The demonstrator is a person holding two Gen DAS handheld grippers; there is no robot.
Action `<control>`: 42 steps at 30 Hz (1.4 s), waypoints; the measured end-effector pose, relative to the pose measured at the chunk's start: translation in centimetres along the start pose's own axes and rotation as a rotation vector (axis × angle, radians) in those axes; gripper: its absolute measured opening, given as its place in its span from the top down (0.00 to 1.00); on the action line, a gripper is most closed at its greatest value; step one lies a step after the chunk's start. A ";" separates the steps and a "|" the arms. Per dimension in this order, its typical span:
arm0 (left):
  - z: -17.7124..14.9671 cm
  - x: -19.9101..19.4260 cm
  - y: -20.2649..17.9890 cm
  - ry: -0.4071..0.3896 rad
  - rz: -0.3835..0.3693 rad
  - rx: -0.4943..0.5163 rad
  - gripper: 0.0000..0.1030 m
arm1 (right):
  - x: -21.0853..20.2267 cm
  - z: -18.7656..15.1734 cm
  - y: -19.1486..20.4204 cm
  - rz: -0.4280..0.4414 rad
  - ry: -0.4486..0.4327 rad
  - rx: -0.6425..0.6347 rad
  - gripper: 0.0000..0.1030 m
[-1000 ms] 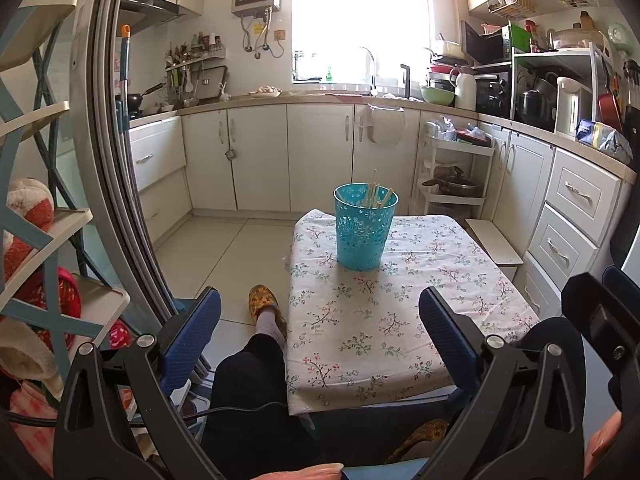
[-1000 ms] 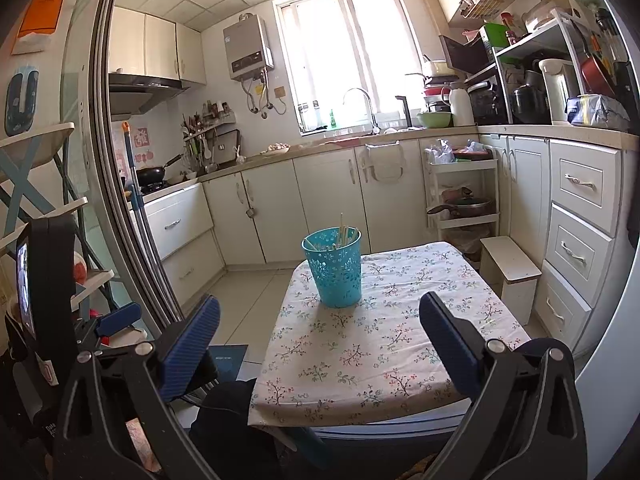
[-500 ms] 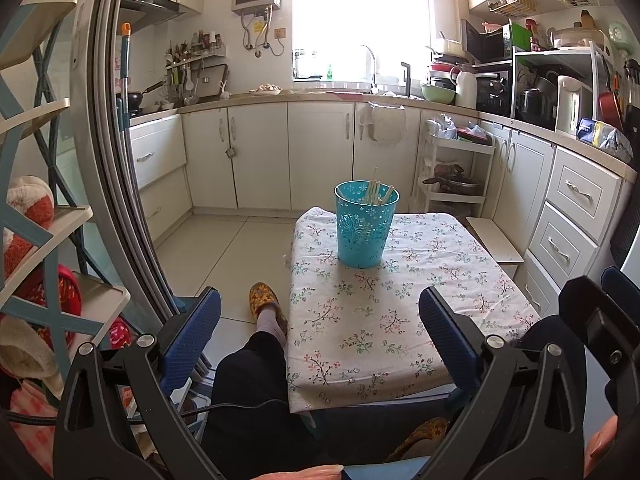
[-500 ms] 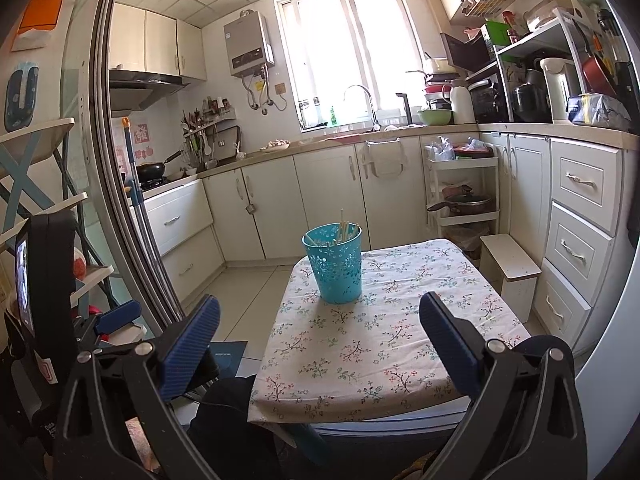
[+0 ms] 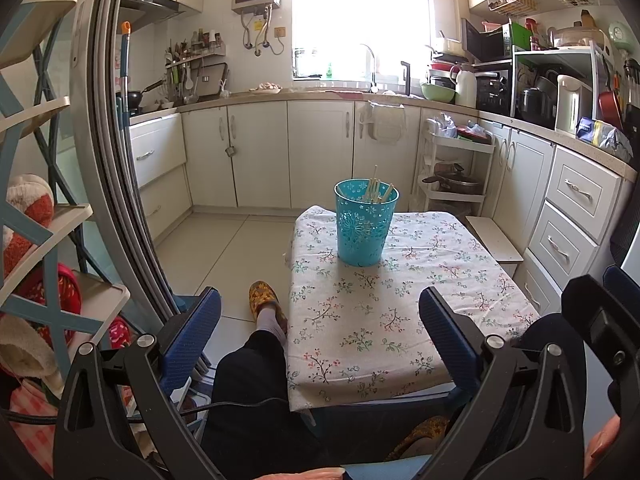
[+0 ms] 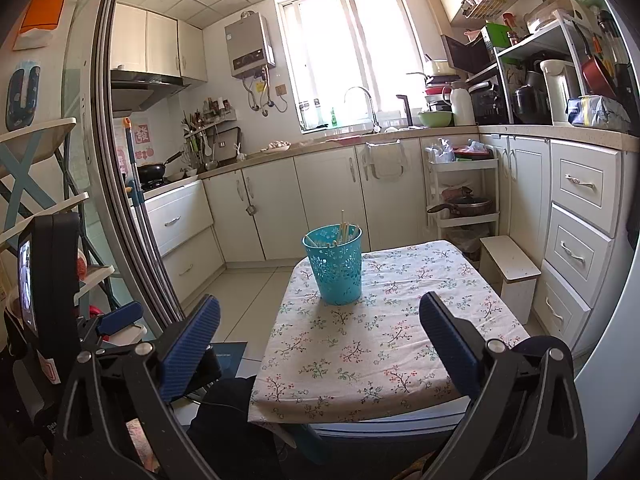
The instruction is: Organize utensils
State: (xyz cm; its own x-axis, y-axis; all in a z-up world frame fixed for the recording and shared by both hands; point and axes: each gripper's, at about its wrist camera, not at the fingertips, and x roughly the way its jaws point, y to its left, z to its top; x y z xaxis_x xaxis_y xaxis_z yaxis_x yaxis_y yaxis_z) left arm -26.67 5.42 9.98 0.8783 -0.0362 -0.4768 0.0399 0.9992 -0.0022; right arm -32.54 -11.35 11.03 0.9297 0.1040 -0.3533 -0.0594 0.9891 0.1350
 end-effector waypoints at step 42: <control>0.7 3.1 -1.0 0.057 -0.019 0.037 0.08 | 3.2 0.0 -2.7 -0.033 0.045 0.050 0.07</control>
State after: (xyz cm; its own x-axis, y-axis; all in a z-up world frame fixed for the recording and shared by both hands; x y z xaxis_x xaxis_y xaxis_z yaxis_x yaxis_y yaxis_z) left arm -23.64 4.33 9.09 0.8489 -0.0531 -0.5260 0.0748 0.9970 0.0201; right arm -29.38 -13.73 9.54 0.9134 0.0774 -0.3997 -0.0099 0.9857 0.1682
